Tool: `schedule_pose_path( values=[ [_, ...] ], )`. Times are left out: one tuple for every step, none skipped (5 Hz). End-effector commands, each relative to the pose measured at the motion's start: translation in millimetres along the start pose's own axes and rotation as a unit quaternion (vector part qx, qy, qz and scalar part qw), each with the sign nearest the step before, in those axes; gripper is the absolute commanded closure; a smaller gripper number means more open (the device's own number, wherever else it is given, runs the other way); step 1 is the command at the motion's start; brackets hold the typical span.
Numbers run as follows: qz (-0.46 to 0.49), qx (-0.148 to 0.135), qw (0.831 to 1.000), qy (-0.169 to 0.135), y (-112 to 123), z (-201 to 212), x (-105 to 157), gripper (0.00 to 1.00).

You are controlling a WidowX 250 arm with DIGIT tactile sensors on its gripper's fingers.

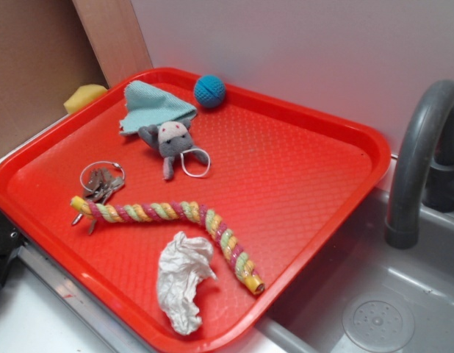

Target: Grab the gray animal.

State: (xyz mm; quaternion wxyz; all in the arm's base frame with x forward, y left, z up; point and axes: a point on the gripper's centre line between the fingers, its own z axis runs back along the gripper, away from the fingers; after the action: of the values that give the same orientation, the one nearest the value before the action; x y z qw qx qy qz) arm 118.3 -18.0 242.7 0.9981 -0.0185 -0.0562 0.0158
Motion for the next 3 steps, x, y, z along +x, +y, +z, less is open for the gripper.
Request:
schedule_pose_path(
  values=[
    [0.000,0.000,1.000,0.000,0.0,0.0,0.0,0.00],
    [-0.119,0.017,0.993,0.009,10.6,-12.7,32.5,0.00],
    [-0.236,0.059,0.970,0.019,16.9,-25.5,60.0,0.00]
  ],
)
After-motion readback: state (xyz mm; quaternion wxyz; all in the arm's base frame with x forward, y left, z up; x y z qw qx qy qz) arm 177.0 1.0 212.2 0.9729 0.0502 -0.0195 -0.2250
